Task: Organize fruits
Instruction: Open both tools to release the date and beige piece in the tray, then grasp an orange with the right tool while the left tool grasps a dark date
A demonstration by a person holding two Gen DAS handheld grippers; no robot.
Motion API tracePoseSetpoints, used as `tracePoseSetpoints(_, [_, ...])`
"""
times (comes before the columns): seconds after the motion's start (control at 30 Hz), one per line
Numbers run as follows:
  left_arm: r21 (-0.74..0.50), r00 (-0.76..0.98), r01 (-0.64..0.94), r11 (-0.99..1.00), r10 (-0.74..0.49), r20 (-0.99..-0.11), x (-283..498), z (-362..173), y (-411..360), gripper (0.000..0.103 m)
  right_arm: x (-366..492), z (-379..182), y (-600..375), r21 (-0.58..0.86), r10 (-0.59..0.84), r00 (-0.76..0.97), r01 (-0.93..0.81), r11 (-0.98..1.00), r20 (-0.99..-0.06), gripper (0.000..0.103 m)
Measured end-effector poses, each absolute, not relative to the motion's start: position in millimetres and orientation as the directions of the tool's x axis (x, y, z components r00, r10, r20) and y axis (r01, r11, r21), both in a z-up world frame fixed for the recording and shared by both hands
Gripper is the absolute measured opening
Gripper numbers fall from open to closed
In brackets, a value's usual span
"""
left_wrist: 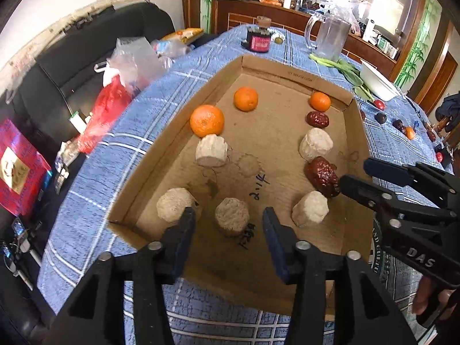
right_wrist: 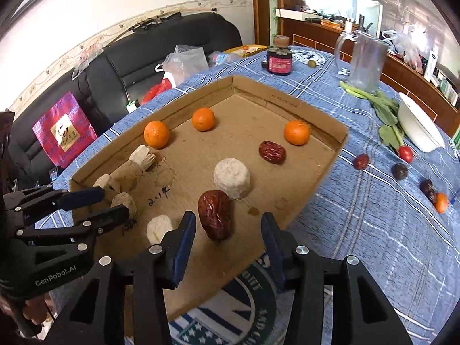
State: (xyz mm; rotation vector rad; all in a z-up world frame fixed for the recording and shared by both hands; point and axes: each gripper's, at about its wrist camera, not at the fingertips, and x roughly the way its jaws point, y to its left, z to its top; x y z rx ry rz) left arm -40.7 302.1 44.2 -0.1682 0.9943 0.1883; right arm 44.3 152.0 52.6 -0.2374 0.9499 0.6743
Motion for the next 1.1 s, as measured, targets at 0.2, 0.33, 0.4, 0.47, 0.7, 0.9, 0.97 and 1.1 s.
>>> tracePoseSetpoints(0.2, [-0.012,0.564,-0.236,0.972,0.127,-0.816,-46.3,60.4,288.8,0.064,31.0,64.6,124.8,0.109,0.435,0.412,-0.614,0.781,-0.801,0.052])
tracePoseSetpoints(0.33, [-0.023,0.565,-0.233,0.972,0.116,-0.817,-37.9,67.6,276.4,0.065,27.6,66.6,95.5,0.119,0.423,0.426,-0.578,0.807,-0.799,0.054])
tracePoseSetpoints(0.4, [-0.040,0.570,-0.225,0.974,0.098,-0.816,-32.3,71.0,267.3,0.065,28.7,66.3,76.6,0.126,0.412,0.437,-0.549,0.827,-0.800,0.057])
tracePoseSetpoints(0.47, [-0.047,0.574,-0.207,0.977,0.082,-0.815,-25.4,74.2,255.0,0.065,31.7,65.6,54.5,0.128,0.392,0.450,-0.512,0.849,-0.803,0.057])
tracePoseSetpoints(0.7, [-0.055,0.570,-0.121,0.991,0.024,-0.821,6.1,78.1,200.7,0.066,70.4,64.7,-37.7,0.117,0.293,0.513,-0.348,0.930,-0.807,0.057])
tracePoseSetpoints(0.9, [-0.042,0.548,-0.053,0.998,-0.006,-0.836,49.4,73.6,147.8,0.066,135.9,66.2,-104.7,0.065,0.185,0.570,-0.225,0.972,-0.801,0.063])
tracePoseSetpoints(0.97, [-0.024,0.538,-0.039,0.999,0.000,-0.843,69.0,70.2,132.1,0.066,160.1,61.3,-118.8,0.086,0.190,0.568,-0.205,0.975,-0.801,0.063])
tracePoseSetpoints(1.1, [0.003,0.520,-0.013,1.000,0.009,-0.854,104.4,61.7,104.9,0.066,196.3,44.7,-123.7,0.122,0.221,0.541,-0.214,0.969,-0.812,0.063])
